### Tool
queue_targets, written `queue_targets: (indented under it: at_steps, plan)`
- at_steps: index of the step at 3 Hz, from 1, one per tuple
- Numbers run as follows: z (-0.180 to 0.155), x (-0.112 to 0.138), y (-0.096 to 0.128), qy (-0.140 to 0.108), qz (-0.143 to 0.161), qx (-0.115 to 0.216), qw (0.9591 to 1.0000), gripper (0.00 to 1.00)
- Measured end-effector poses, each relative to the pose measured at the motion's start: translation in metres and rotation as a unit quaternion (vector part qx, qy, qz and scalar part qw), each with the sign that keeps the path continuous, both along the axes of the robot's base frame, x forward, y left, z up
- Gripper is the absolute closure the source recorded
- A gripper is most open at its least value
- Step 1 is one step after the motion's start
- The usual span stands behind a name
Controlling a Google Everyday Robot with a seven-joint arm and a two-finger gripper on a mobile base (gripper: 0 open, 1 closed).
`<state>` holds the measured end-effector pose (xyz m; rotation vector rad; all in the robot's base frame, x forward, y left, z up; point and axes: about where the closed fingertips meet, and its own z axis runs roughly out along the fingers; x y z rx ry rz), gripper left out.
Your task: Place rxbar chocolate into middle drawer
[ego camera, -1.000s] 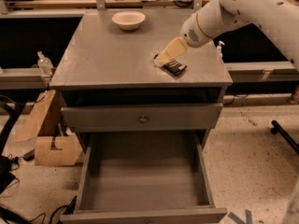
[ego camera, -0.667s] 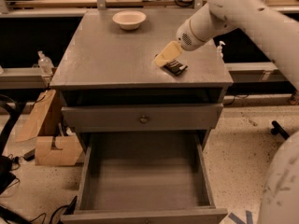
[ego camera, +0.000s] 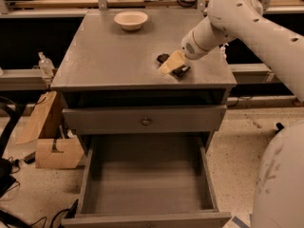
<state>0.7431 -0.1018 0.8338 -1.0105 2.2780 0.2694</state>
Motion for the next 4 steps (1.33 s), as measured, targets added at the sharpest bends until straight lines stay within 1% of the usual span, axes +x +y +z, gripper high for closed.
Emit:
queue_targets:
  at_steps: [1, 2, 3, 4]
  plan:
    - [-0.0151, -0.0013, -0.0076, 0.014, -0.012, 0.003, 0.9998, 0.37]
    - [-0.0154, -0.0018, -0.0089, 0.020, -0.014, 0.005, 0.9997, 0.60]
    - [-0.0084, -0.0018, -0.0089, 0.020, -0.014, 0.005, 0.9997, 0.84]
    - [-0.0060, -0.0018, -0.0089, 0.020, -0.014, 0.005, 0.9997, 1.00]
